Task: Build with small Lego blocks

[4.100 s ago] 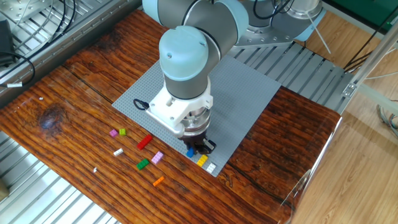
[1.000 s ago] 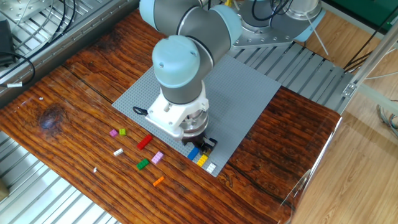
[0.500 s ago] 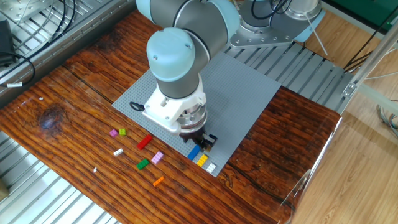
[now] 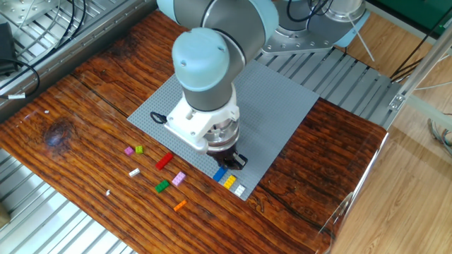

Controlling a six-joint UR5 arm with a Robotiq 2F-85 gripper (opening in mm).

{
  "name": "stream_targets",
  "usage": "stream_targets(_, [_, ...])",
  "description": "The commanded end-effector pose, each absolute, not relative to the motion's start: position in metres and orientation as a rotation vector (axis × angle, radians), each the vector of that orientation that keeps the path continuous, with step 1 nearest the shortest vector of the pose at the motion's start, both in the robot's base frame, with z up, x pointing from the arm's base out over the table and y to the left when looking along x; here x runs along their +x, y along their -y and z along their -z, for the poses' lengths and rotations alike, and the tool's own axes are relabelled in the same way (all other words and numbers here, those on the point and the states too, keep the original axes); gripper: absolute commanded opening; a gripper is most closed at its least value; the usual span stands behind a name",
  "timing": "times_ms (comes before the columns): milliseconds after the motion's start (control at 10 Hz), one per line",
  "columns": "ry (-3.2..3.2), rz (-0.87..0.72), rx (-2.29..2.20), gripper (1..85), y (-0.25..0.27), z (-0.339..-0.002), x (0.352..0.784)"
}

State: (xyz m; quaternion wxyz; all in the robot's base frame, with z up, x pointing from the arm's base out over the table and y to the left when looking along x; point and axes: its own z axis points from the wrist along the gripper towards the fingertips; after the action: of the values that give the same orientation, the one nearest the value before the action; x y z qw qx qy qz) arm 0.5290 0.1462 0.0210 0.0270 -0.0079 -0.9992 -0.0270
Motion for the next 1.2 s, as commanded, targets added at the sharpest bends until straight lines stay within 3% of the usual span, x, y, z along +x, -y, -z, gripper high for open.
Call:
stream_targets(0, [3.111,0.103,-0.084,1.0,-0.157,-0.016,0.536])
stream_targets(1100, [3.109,0.053,-0.075,1.0,-0.145,-0.006,0.535])
